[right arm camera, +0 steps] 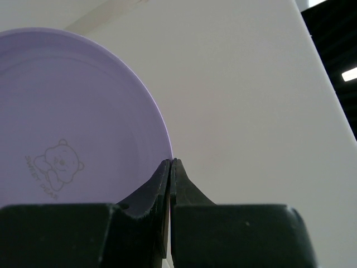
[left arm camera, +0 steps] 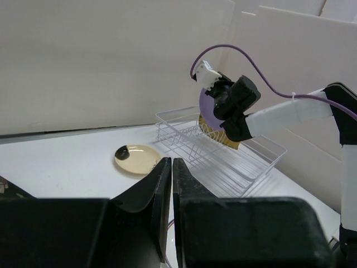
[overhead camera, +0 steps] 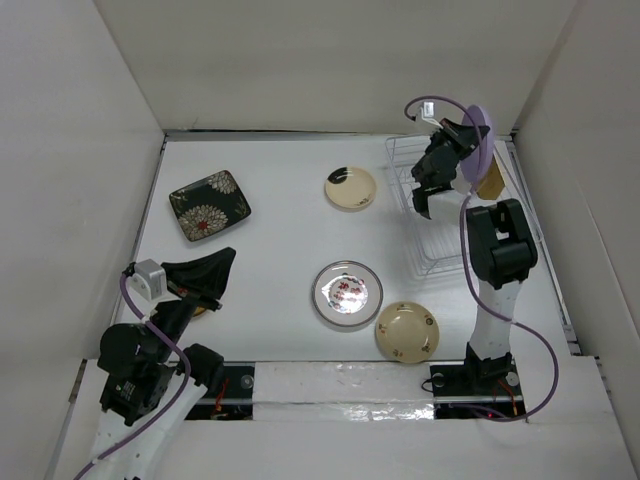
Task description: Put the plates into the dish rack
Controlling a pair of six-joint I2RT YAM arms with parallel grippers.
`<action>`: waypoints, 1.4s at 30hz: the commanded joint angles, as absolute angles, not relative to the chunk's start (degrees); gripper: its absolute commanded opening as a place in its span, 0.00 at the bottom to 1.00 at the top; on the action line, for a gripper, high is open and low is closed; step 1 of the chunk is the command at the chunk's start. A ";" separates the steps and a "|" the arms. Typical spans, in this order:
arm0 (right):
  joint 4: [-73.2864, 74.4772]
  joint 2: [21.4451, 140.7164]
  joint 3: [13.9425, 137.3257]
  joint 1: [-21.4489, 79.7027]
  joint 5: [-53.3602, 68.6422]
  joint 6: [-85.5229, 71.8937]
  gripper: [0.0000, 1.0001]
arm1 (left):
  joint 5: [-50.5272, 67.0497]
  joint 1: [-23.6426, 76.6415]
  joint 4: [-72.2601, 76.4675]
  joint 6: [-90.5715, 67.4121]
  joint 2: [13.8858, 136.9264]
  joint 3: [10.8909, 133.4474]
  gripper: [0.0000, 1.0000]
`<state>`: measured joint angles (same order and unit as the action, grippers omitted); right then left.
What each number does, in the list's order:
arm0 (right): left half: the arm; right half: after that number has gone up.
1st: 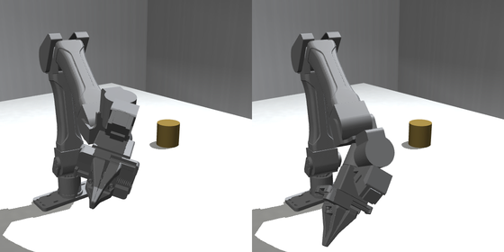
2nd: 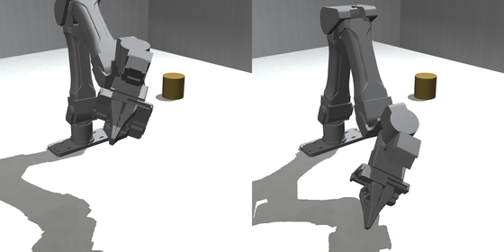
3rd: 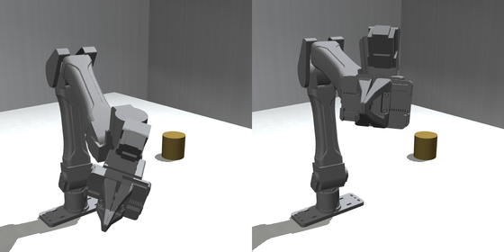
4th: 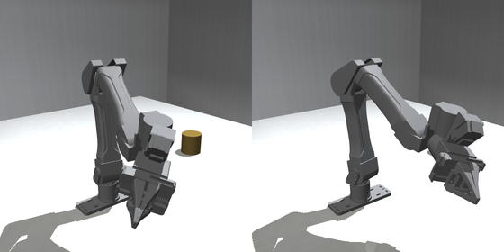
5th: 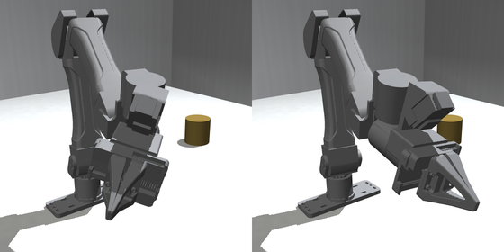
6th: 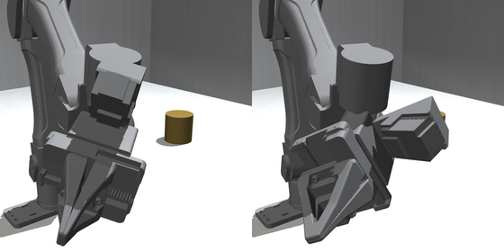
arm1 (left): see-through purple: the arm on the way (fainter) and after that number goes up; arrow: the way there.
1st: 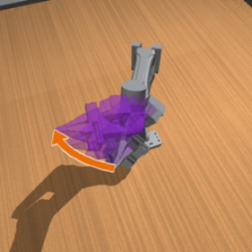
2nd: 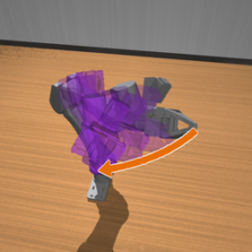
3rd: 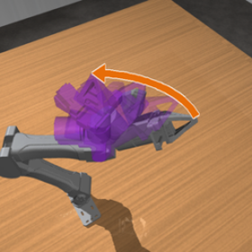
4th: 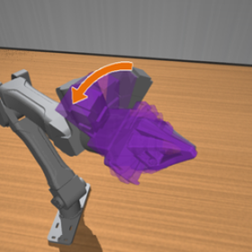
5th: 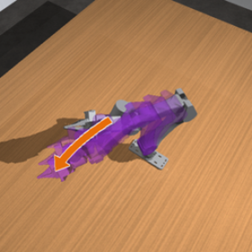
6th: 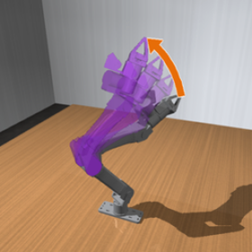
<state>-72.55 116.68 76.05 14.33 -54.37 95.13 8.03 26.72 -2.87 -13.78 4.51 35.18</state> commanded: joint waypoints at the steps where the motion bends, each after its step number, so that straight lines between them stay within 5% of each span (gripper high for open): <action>1: -88.59 117.59 73.05 14.59 -53.44 96.15 0.00 | 7.38 27.33 -0.70 -13.27 3.08 37.26 0.03; 14: -100.98 124.27 74.96 16.35 -60.45 98.00 0.01 | 6.94 27.33 -0.88 -13.27 2.99 37.18 0.03; 18: -97.40 122.62 77.42 17.48 -64.42 88.30 0.59 | 7.03 27.33 -0.79 -13.36 3.78 37.09 0.03; 21: -85.21 117.17 78.66 18.02 -66.88 73.38 0.85 | 7.03 27.33 -0.79 -13.27 4.48 37.00 0.03; 26: -53.23 105.68 82.52 21.00 -66.72 46.46 0.93 | 6.86 27.33 -0.97 -13.36 5.80 36.91 0.04; 29: -31.88 98.56 84.11 25.65 -59.73 26.94 0.91 | 6.24 27.33 -1.14 -13.27 6.68 36.91 0.05; 32: -13.23 94.32 84.21 31.00 -43.95 8.66 0.35 | 5.10 27.33 -1.05 -13.36 7.29 36.83 0.05; 33: -9.88 92.04 83.68 32.07 -38.20 -0.35 0.03 | 4.49 27.33 -1.23 -13.45 7.38 36.91 0.03; 38: -11.50 93.15 74.45 40.50 -6.55 -20.11 0.00 | -2.43 27.33 -1.32 -13.80 6.24 36.56 0.00; 42: -10.20 105.00 79.17 51.56 -4.04 -28.10 0.06 | -5.62 27.33 -1.23 -14.15 5.89 36.39 0.00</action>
